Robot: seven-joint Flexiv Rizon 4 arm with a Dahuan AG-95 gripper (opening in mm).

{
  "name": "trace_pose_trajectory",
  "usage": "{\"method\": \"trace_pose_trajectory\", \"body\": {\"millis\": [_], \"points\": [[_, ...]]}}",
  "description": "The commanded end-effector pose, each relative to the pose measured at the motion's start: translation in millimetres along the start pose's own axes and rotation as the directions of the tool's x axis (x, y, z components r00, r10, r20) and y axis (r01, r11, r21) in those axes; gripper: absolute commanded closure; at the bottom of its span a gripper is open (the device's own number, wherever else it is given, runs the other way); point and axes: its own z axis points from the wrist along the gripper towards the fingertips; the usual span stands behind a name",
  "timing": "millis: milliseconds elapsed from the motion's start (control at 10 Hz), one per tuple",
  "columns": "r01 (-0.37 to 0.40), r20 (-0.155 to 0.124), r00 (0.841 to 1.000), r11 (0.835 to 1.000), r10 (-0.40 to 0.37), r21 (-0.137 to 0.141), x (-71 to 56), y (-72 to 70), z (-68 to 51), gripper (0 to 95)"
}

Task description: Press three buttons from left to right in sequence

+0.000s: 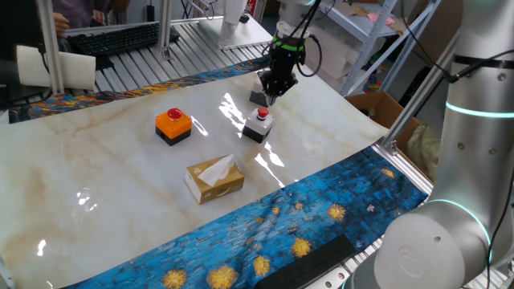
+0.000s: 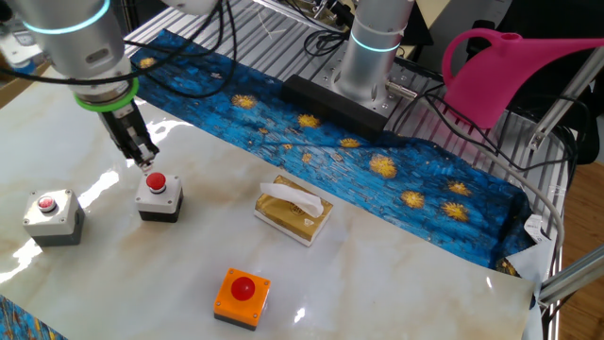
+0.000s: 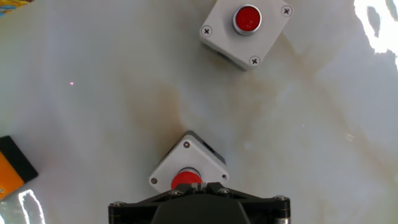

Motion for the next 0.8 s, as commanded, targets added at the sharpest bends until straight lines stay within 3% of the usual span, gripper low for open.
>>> {"method": "trace_pose_trajectory", "body": {"millis": [100, 200, 600, 800], "points": [[0.002, -0.007, 1.000, 1.000, -0.002, -0.005, -2.6, 0.6, 1.0, 95.0], [0.030, -0.006, 1.000, 1.000, -0.030, -0.003, -2.8, 1.3, 4.1, 95.0], [0.018, 0.007, 1.000, 1.000, -0.018, -0.010, -4.4, 2.5, 18.7, 95.0], [0.014, 0.002, 1.000, 0.999, -0.014, -0.037, -6.3, 2.3, 37.8, 95.0]]}}
